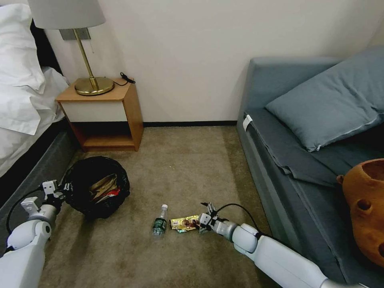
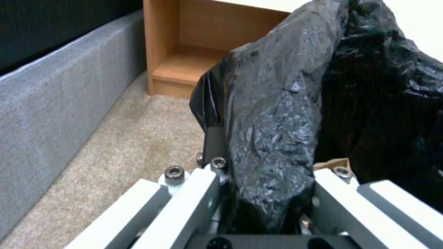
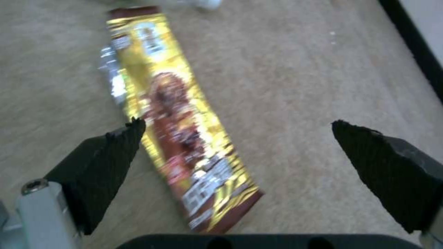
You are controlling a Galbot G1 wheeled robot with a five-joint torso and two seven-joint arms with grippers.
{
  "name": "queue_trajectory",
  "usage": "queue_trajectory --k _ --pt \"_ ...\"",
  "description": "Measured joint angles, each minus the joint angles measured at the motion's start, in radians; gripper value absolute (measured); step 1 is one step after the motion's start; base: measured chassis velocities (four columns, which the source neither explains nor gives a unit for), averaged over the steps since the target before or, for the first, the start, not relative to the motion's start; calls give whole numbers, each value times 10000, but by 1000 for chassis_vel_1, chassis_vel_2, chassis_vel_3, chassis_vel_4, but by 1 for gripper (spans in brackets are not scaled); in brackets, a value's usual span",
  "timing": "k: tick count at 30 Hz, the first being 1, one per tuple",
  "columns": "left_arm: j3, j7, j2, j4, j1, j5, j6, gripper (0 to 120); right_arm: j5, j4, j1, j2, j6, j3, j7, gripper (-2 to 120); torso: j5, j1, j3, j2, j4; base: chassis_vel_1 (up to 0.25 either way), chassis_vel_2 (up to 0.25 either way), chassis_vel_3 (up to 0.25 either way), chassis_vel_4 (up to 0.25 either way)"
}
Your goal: Pick up the trash bin, then pick up the garbage on the floor and place it into the trash bin.
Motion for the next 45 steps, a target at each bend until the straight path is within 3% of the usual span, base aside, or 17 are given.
queue_trajectory --k 7,14,36,39,41,45 --pt "34 21 -74 3 -3 106 -5 4 -719 -52 -512 -9 301 267 -229 100 -2 -1 0 1 0 0 0 0 0" --pt "37 40 -181 -121 106 183 -10 4 -1332 -1012 -717 793 654 736 -173 100 -1 0 0 2 1 0 0 0 0" --pt "117 234 -334 41 131 257 -198 4 -1010 -2653 -147 1647 1056 842 217 100 -8 1 2 -1 -1 0 0 0 0" --pt "161 287 -310 144 158 241 -226 3 -1038 -2817 -189 1710 1113 897 223 100 -22 1 6 -3 -5 0 0 0 0" --pt "234 347 -319 247 186 207 -215 1 -1097 -2959 -266 1788 1195 954 262 100 -57 2 11 -7 -15 0 0 0 0" --pt "252 387 -257 315 186 162 -289 1 -1189 -3186 -311 1943 1306 1074 352 100 -24 2 7 -5 -16 0 0 0 0"
